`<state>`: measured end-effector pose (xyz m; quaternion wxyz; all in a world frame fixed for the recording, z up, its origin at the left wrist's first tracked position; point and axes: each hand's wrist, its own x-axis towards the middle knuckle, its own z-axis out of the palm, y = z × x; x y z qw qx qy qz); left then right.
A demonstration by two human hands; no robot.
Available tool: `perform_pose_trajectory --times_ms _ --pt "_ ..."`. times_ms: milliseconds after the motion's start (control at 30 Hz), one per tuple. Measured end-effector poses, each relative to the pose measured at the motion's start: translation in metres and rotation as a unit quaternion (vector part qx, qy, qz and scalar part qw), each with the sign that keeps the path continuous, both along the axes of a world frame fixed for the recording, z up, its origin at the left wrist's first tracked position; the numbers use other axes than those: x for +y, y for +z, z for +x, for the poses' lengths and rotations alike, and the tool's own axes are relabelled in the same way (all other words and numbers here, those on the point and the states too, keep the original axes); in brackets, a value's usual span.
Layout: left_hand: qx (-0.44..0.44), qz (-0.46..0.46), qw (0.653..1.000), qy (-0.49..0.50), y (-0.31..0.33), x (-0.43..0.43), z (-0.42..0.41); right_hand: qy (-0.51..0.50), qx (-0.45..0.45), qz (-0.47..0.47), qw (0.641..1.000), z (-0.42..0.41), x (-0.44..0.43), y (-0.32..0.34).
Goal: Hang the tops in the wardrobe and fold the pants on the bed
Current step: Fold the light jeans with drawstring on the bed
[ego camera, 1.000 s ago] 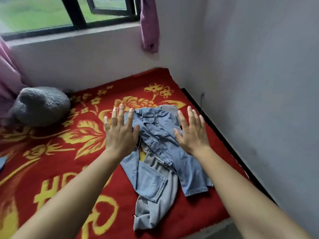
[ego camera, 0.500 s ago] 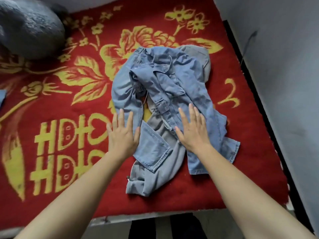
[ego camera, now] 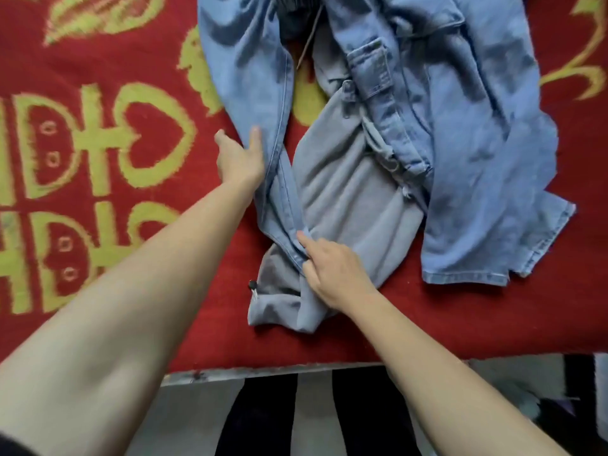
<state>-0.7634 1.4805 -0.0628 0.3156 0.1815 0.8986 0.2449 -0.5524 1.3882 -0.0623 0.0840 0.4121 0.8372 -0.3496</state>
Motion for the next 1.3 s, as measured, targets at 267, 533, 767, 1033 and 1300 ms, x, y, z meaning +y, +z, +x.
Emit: perform_pose_trajectory --times_ms 267,533,767,1033,1300 --pt "0.158 -0.046 0.97 -0.181 0.038 -0.085 -0.074 -0.172 -0.076 -0.055 0.981 -0.061 0.032 0.034" --pt "0.258 -0.093 0.925 -0.264 0.036 -0.183 -0.171 -0.453 0.092 -0.204 0.863 -0.199 0.102 0.024" --pt "0.243 -0.199 0.931 -0.184 0.01 -0.248 -0.21 -0.585 0.211 -0.265 0.737 -0.255 0.098 0.009" --pt "0.026 -0.05 0.998 0.03 0.009 -0.235 -0.24 -0.487 0.116 -0.152 0.852 -0.2 0.029 0.002" --pt "0.014 -0.119 0.991 -0.052 0.017 -0.167 -0.17 -0.316 -0.111 0.038 0.941 -0.134 0.036 0.055"
